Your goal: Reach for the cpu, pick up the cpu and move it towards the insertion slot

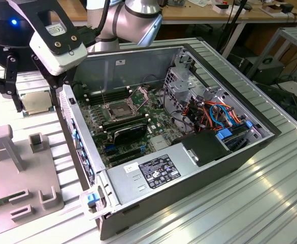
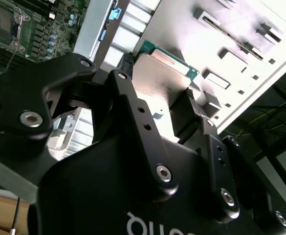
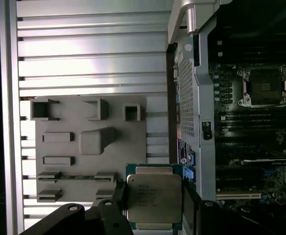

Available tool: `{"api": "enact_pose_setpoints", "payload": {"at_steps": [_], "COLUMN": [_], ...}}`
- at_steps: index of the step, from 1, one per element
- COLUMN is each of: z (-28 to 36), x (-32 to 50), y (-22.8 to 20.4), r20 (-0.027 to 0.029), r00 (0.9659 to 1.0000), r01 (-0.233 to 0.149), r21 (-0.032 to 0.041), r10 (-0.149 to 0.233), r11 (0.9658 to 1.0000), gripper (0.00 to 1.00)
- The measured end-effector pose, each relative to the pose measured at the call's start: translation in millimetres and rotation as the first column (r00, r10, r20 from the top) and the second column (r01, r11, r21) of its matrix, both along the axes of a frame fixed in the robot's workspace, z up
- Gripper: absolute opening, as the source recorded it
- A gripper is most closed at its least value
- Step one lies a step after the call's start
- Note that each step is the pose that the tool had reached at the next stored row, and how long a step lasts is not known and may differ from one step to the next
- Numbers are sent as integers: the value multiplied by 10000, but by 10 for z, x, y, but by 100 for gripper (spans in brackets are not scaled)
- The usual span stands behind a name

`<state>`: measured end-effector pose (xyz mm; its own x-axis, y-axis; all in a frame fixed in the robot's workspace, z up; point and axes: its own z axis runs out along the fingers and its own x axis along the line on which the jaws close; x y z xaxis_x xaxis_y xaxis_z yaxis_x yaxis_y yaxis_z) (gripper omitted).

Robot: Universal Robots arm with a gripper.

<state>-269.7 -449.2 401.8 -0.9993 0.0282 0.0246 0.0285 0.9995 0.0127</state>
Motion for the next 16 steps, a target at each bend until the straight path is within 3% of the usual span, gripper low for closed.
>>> {"api": "enact_pose_setpoints", "payload": {"at_steps": [2,16], "z": [0,-1], "x": [131,291], "y": [0,0], "r20": [1,1], "r00": [10000,10000], "r01": [0,0], "r21": [0,0], "r10": [0,0], "r11": [10000,10000], "gripper": [55,55]}}
